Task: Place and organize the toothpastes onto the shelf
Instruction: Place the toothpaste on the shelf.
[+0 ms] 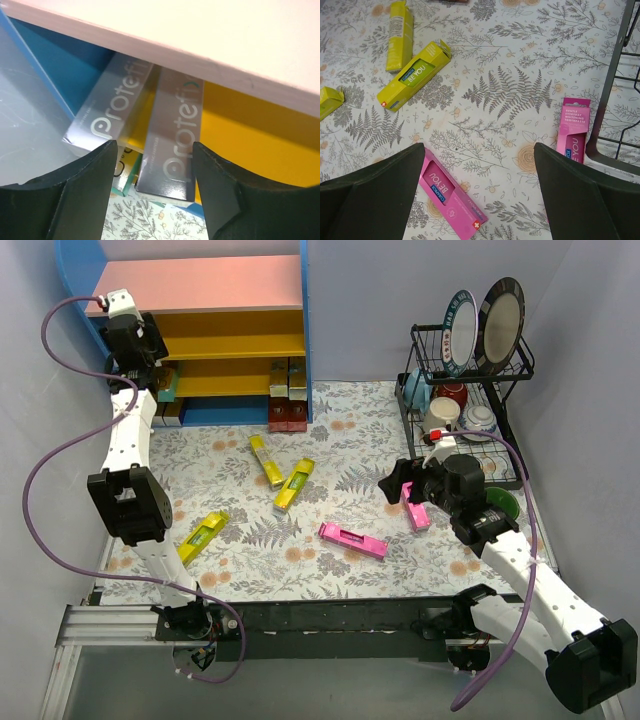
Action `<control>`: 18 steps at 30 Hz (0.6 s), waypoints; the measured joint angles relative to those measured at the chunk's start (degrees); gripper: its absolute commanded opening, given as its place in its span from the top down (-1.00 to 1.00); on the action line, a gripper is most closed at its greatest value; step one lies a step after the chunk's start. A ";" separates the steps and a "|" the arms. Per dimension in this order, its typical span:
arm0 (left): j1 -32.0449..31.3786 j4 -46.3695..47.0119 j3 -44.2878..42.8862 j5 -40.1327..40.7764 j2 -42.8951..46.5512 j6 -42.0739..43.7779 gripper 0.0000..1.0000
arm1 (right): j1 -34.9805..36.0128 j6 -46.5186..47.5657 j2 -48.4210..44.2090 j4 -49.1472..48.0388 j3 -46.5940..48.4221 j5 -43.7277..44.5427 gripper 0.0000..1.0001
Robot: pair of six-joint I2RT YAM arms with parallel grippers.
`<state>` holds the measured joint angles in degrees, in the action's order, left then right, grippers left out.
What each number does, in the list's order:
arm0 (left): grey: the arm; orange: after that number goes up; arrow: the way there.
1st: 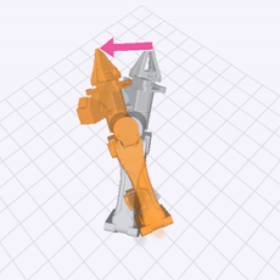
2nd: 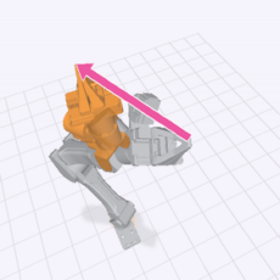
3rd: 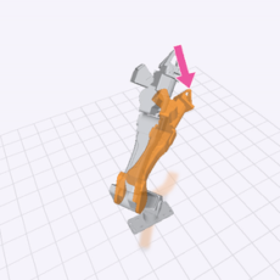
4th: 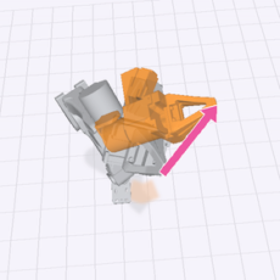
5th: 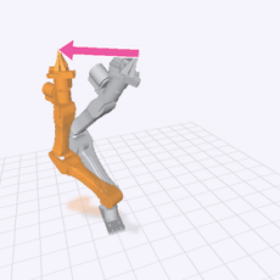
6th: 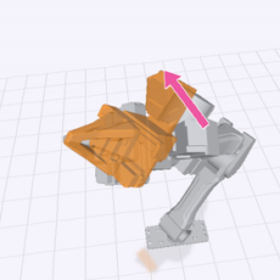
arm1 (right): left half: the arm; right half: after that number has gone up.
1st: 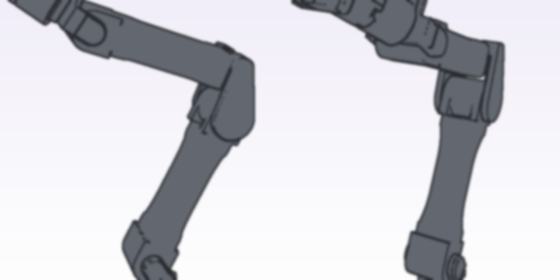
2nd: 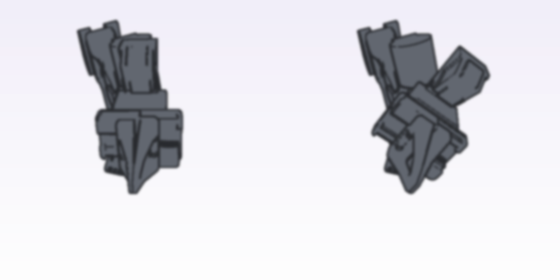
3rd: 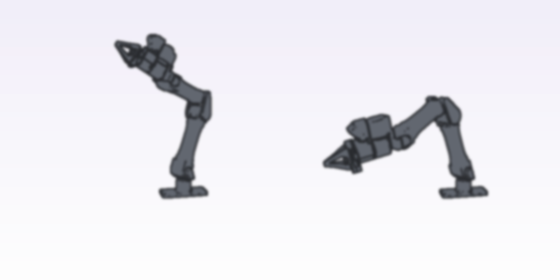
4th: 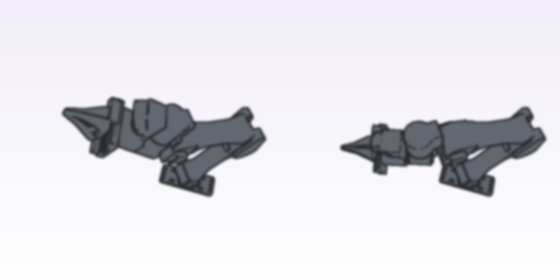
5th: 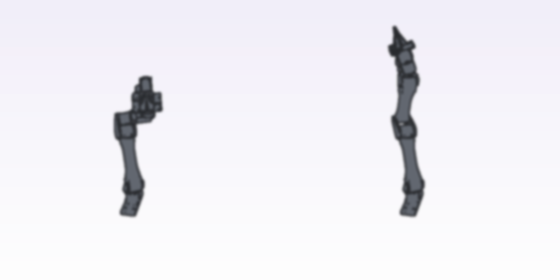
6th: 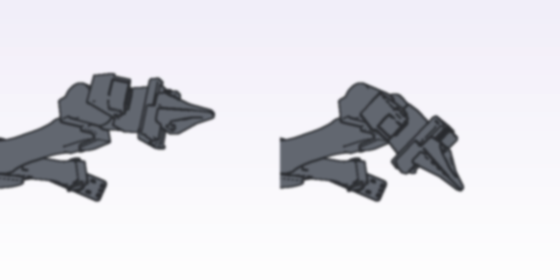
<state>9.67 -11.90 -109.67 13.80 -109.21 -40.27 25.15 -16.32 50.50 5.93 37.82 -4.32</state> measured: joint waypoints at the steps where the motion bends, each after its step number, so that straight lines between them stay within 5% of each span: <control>1: 0.00 0.33 0.00 0.46 0.00 0.04 -0.19 | 0.00 0.00 0.11 -0.04 0.00 -0.15 -0.97; 7: 0.00 1.22 0.00 1.95 0.00 0.24 -0.06 | 0.00 -0.02 0.22 -0.07 -0.07 -0.57 -0.96; 18: -0.22 1.46 0.26 -0.52 0.57 1.16 -0.23 | 0.00 -0.02 0.22 -0.13 -0.11 -1.07 -0.96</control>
<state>9.45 -10.44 -109.40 13.28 -108.64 -39.11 25.15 -16.34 50.72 5.80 37.71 -5.39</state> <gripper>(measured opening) 0.607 0.979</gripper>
